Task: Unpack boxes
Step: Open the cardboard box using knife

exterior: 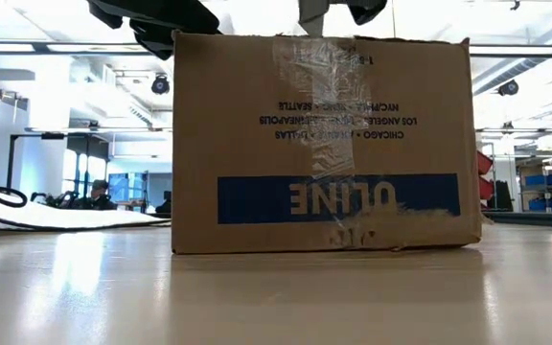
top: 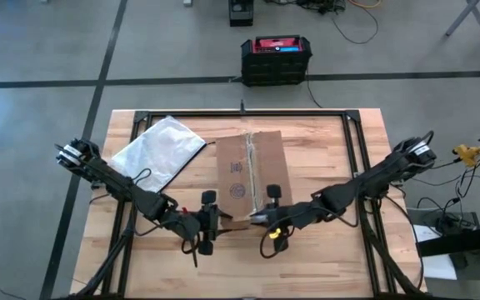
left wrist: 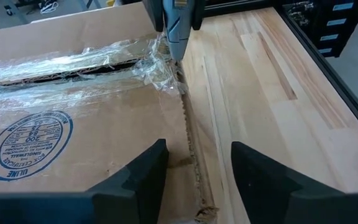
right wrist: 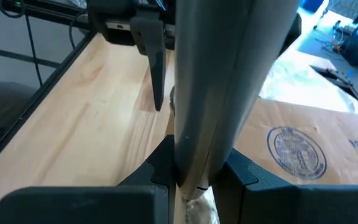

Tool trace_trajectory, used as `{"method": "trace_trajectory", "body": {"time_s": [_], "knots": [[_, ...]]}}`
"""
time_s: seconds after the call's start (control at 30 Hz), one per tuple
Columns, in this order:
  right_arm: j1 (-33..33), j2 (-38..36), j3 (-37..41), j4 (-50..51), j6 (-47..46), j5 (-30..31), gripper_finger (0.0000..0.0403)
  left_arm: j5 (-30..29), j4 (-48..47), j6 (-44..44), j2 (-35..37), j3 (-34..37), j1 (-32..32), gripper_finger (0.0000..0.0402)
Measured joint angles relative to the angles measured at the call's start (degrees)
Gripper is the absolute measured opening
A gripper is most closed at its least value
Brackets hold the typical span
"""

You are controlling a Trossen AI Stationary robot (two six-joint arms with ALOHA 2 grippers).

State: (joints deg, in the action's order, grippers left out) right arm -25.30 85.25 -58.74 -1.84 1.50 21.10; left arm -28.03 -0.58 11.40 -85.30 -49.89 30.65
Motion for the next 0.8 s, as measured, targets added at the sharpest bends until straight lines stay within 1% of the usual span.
{"method": "trace_trajectory", "body": {"time_s": [0.43, 0.63, 0.8], "knots": [[-2.4, -2.8, 0.0, 6.8, -1.6, 3.2, 0.0048, 0.0, 0.6, 1.4, 0.0, 0.0, 0.0, 0.0171], [-2.7, -3.9, 0.3, 8.2, -1.4, 3.3, 0.0048, 0.0, 0.2, 2.9, 0.0, 0.0, 0.0, 0.0165], [-2.9, -5.6, 0.5, 10.1, -0.6, 3.2, 0.0048, -0.1, 0.1, 4.1, 0.0, 0.2, 0.0, 0.0168]]}}
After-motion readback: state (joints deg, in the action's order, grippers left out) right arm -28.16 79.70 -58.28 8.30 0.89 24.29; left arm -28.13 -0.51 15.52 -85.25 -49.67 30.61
